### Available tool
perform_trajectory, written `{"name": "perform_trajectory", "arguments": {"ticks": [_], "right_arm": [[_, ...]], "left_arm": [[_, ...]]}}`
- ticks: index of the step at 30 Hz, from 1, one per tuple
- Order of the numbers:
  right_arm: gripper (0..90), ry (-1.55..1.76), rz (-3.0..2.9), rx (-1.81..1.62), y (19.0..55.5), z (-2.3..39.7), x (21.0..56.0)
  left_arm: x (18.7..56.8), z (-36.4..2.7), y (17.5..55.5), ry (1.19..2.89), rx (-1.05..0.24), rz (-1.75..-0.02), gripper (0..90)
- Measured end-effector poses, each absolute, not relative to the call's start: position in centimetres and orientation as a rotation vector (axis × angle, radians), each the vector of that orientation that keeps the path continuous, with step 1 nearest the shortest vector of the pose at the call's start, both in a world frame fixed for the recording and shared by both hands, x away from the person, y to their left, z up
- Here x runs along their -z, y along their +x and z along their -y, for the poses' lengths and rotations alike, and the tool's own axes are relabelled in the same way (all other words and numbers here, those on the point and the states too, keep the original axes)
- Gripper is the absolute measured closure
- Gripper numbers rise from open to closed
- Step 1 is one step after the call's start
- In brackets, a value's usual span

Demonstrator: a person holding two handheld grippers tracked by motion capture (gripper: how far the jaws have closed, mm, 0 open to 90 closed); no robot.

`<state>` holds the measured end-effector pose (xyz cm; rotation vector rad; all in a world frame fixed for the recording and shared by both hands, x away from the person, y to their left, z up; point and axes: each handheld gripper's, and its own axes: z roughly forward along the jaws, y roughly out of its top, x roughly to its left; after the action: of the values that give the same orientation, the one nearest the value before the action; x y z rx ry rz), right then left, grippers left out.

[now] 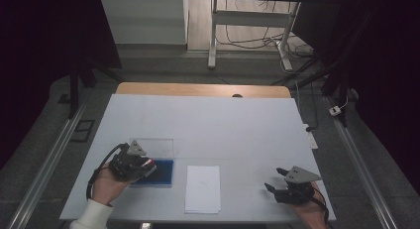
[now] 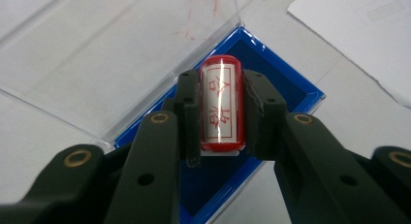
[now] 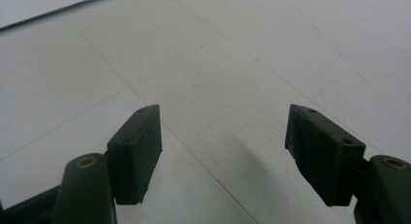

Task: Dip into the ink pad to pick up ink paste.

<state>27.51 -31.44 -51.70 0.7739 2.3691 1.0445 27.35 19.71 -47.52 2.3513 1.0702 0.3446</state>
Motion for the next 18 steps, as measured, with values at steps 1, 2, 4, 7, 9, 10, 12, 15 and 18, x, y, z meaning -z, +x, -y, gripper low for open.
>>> {"name": "perform_trajectory", "arguments": {"ticks": [1, 2, 4, 7, 9, 10, 12, 15, 18], "right_arm": [[28.7, 0.774, -2.369, -1.047, 27.50, 31.45, 51.70], [28.7, 0.774, -2.369, -1.048, 27.50, 31.45, 51.69], [28.8, 0.775, -2.369, -1.048, 27.51, 31.46, 51.69], [28.8, 0.774, -2.370, -1.045, 27.53, 31.45, 51.73], [28.8, 0.775, -2.370, -1.045, 27.52, 31.46, 51.73], [28.8, 0.776, -2.370, -1.045, 27.52, 31.47, 51.73], [28.9, 0.775, -2.370, -1.045, 27.50, 31.48, 51.73], [28.9, 0.772, -2.372, -1.044, 27.49, 31.45, 51.73], [28.9, 0.771, -2.376, -1.043, 27.48, 31.41, 51.74]], "left_arm": [[47.64, -19.69, 27.38, 2.356, -0.338, -1.069, 70.0], [47.76, -19.70, 27.43, 2.359, -0.336, -1.070, 70.0], [47.95, -19.73, 27.54, 2.359, -0.330, -1.077, 70.0], [48.20, -19.71, 27.65, 2.364, -0.325, -1.081, 70.0], [48.39, -19.63, 27.72, 2.370, -0.321, -1.082, 70.0], [48.46, -19.59, 27.74, 2.372, -0.317, -1.083, 70.0], [48.50, -19.63, 27.75, 2.366, -0.317, -1.087, 70.0], [48.55, -19.70, 27.76, 2.361, -0.310, -1.090, 70.0], [48.57, -19.69, 27.76, 2.362, -0.309, -1.093, 70.1]]}}
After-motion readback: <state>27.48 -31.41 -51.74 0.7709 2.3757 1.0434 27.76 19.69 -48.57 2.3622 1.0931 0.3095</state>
